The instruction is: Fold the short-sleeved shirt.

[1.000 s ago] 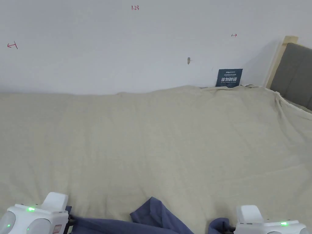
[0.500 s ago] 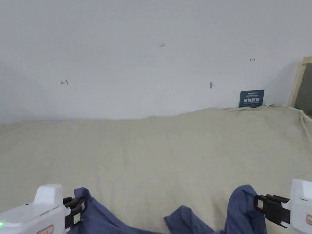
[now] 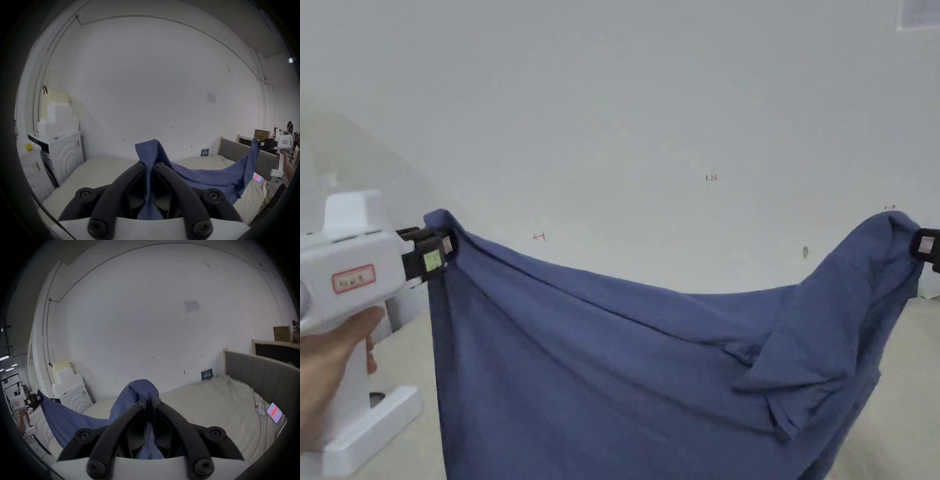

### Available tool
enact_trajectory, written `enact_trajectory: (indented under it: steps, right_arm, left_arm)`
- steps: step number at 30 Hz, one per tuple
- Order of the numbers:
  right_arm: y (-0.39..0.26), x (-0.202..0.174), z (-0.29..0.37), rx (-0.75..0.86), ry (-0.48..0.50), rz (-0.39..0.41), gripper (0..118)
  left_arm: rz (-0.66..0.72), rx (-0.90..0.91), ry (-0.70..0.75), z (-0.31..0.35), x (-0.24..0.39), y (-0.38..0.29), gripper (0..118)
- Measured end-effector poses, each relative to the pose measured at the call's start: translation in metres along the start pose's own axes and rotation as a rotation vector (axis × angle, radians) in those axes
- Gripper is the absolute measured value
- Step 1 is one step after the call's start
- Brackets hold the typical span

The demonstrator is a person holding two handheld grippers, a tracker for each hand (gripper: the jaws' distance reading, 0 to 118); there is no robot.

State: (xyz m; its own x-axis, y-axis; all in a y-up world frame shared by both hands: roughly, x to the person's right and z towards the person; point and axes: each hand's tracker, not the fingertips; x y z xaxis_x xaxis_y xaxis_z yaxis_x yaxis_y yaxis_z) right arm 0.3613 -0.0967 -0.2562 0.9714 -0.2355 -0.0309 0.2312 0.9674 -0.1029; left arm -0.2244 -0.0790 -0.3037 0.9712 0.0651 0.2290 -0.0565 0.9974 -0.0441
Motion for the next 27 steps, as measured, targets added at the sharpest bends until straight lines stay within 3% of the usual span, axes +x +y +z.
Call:
enact_trajectory:
  steps: [8, 13, 27]
  right_arm:
    - [0.066, -0.029, -0.012, 0.042, -0.090, 0.155, 3]
    - [0.073, -0.023, -0.023, 0.056, -0.114, 0.125, 3]
    - [0.064, -0.015, -0.090, 0.029, -0.139, 0.148, 3]
  left_arm:
    - [-0.025, 0.045, 0.102, 0.000, -0.012, 0.057, 6]
    - [0.010, 0.045, 0.115, -0.014, -0.029, 0.061, 6]
    - [0.011, -0.004, 0.135, -0.088, -0.032, 0.047, 6]
